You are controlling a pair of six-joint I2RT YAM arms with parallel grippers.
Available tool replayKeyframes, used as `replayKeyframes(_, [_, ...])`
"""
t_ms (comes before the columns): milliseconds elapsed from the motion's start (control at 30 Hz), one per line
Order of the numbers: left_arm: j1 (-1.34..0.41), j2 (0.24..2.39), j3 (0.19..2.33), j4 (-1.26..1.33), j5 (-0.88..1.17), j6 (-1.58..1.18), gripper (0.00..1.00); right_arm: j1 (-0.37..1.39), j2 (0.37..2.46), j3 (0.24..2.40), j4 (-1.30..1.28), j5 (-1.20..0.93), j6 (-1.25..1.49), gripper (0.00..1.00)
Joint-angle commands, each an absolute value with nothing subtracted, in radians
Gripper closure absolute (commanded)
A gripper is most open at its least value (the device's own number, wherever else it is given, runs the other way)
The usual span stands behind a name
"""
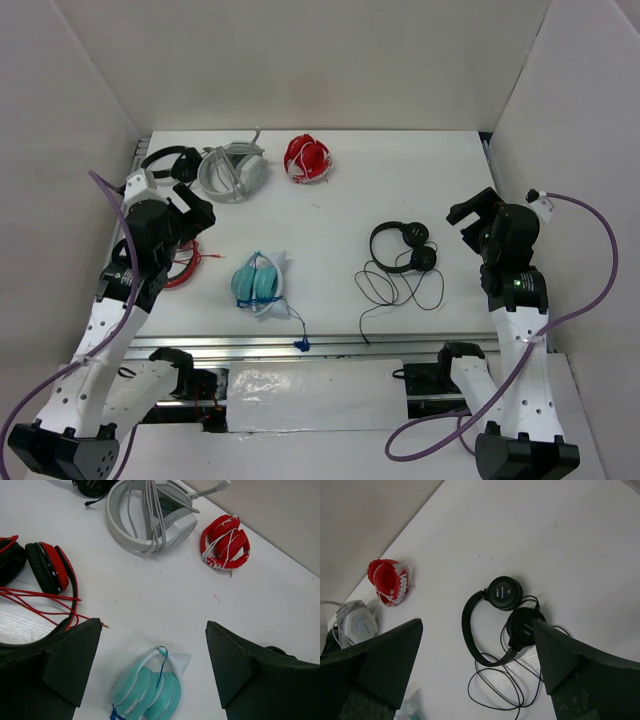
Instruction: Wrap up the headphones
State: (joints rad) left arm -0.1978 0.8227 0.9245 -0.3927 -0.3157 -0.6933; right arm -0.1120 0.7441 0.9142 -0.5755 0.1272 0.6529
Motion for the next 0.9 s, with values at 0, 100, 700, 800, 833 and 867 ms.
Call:
replayKeyframes(0, [-0.192, 0.837, 0.942, -0.376, -0.293, -0.713, 0.01, -0.120, 0.746, 0.940, -0.600, 0.137, 0.643, 0.00])
replayKeyframes(100, [-0.193, 0.857, 0.946, -0.379, -0.269, -0.703, 0.01, -0.121, 0.752, 0.907, -0.612, 0.169, 0.655, 0.00])
replayKeyframes(700, [-0.196, 0.974, 0.951, -0.336, -0.087, -0.627, 0.01, -0.130, 1.064, 0.722, -0.526, 0.052, 0.730, 0.00])
replayKeyframes(800, [-0.196, 0.986, 0.948, -0.330, -0.072, -0.624, 0.01, -0.115, 1.137, 0.747, -0.482, 0.034, 0.723, 0.01])
replayKeyframes(833, [-0.196, 0.992, 0.948, -0.330, -0.068, -0.623, 0.01, -0.100, 1.169, 0.753, -0.471, 0.023, 0.719, 0.01])
replayKeyframes(867, [-0.196, 0.994, 0.946, -0.328, -0.060, -0.623, 0.01, -0.088, 1.181, 0.765, -0.466, 0.014, 0.718, 0.02])
